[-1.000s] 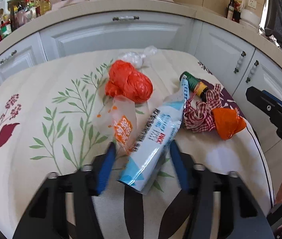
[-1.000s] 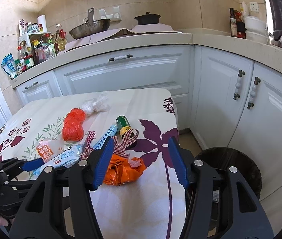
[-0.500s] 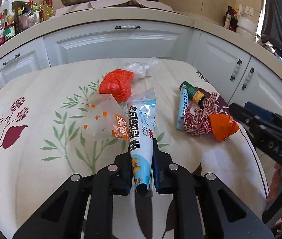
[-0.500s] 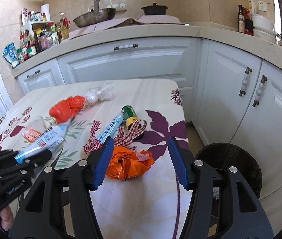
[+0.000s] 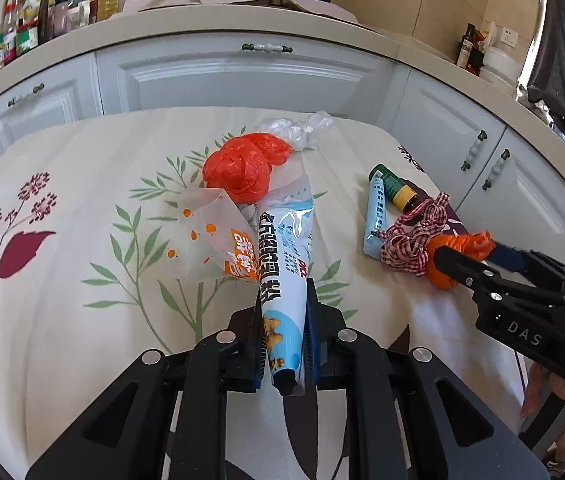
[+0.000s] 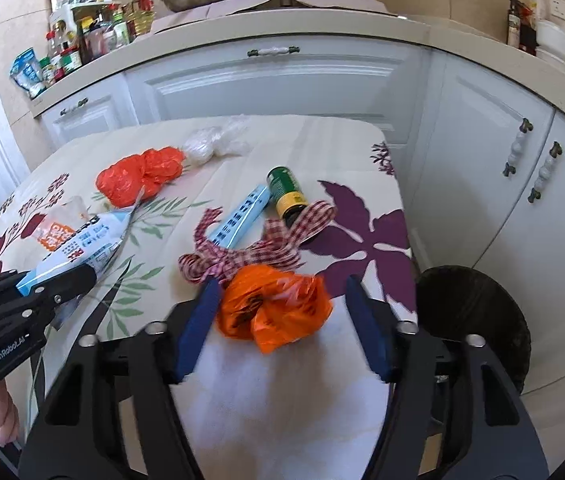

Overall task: Collect trash
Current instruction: 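Grasp the orange plastic bag with the right tool while the left tool holds the tube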

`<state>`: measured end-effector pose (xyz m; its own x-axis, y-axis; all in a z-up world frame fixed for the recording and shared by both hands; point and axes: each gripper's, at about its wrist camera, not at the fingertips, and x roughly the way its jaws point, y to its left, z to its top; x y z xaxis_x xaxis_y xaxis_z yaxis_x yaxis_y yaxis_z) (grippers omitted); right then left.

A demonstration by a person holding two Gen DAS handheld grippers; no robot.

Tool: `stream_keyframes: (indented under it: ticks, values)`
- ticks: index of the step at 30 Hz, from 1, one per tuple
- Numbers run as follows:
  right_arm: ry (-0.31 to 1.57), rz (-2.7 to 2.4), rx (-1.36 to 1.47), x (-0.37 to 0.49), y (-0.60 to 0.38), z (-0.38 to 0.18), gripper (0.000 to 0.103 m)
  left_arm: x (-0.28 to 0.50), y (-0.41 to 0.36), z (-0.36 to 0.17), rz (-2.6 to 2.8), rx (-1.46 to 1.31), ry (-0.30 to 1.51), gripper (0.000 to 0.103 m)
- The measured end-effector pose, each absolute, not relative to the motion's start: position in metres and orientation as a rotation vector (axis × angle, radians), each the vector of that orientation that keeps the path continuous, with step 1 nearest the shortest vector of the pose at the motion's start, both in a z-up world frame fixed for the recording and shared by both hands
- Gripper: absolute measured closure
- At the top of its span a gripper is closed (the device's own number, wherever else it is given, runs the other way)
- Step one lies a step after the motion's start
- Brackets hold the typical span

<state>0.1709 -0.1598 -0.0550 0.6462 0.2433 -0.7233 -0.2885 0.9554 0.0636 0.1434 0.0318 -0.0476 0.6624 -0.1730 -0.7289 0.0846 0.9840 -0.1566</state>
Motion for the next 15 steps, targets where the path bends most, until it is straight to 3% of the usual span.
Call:
stream_keyframes:
  ticks: [15]
  values:
    - [0.776, 0.310, -0.043, 0.156, -0.167, -0.050, 0.058, 0.123, 0.024, -0.046, -0.155, -0.056, 0.781, 0.085]
